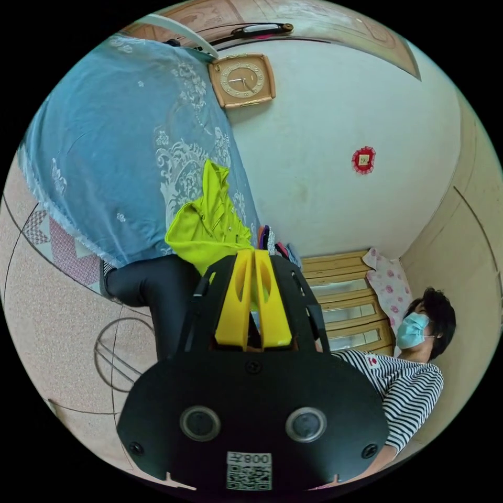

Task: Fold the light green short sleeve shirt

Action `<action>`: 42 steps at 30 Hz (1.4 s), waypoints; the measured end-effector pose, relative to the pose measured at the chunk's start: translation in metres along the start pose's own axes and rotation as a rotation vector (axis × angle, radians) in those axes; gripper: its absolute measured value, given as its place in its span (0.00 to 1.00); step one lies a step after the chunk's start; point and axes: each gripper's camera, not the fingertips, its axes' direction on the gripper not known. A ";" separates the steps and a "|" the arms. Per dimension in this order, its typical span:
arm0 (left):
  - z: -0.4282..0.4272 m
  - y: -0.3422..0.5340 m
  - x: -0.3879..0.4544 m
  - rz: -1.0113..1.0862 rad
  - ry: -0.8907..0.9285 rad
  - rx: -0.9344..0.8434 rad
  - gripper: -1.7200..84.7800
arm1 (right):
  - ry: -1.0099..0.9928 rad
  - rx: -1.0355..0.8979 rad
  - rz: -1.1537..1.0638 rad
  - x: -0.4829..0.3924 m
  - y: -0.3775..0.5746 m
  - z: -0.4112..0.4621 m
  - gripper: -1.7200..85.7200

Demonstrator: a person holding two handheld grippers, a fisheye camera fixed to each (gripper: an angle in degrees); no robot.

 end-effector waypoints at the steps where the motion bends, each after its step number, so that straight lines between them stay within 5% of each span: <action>1: 0.006 -0.009 0.000 0.006 0.001 -0.002 0.02 | 0.004 0.001 -0.004 -0.002 -0.009 0.001 0.02; 24: 0.301 -0.351 -0.092 0.095 -0.111 -0.111 0.02 | 0.184 -0.087 -0.010 -0.025 -0.376 0.103 0.02; 35: 0.416 -0.411 -0.190 0.011 -0.201 -0.056 0.07 | 0.192 -0.131 0.108 -0.024 -0.463 0.188 0.02; 42: 0.456 -0.392 -0.203 0.132 -0.247 0.044 0.09 | 0.231 0.028 0.093 -0.086 -0.451 0.190 0.03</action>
